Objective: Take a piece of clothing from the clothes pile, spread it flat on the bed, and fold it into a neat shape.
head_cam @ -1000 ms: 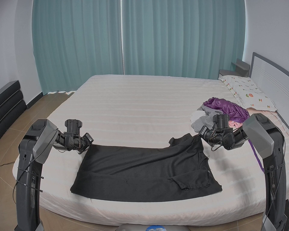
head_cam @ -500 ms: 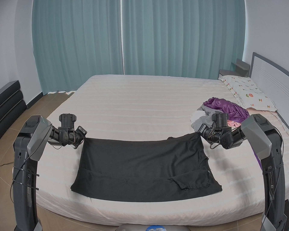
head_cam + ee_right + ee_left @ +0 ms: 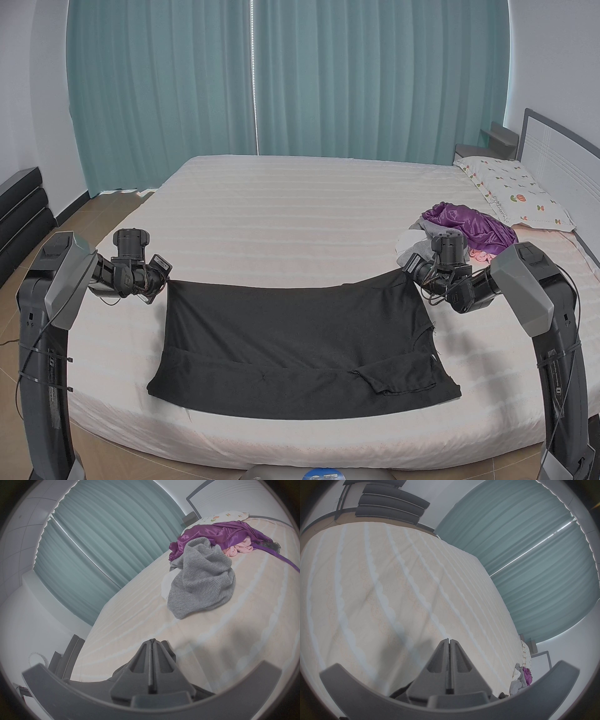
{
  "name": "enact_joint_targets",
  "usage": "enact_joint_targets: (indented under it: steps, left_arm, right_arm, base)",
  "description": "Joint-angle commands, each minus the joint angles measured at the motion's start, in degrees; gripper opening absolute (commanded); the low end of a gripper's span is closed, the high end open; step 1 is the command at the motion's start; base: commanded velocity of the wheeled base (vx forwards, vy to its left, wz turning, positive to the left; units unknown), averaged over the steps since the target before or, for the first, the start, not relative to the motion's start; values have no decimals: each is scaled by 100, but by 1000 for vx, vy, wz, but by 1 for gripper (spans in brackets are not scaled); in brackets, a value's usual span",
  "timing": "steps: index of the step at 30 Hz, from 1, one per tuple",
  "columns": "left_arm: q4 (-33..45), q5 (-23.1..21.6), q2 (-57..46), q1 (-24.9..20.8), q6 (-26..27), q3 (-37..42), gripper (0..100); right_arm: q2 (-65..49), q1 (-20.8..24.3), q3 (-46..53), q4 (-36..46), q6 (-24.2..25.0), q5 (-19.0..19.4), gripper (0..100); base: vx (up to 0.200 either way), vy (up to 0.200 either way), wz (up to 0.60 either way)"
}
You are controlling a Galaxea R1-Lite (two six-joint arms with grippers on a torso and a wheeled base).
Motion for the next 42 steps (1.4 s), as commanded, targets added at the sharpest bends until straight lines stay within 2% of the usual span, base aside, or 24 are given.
enact_joint_targets:
  steps: [1,7,17,26,42]
  left_arm:
    - [-2,-3,-90,6,6,121,0]
    - [-19,-82,-398,-21,50,552,0]
    - [-19,-91,-714,-3,50,798,0]
    - [-441,-82,-609,-29,59,877,0]
    - [-389,-82,-468,-47,59,947,0]
  right_arm:
    - [-26,9,111,8,2,8,0]
    - [-448,-88,629,8,11,78,0]
    - [-984,-158,1376,-36,196,377,0]
    - [-1001,-237,1332,-159,389,377,0]
    - [-869,-228,1367,-107,380,377,0]
  base:
    - [0,0,0]
    - [0,0,0]
    - [0,0,0]
    - [0,0,0]
    - [0,0,0]
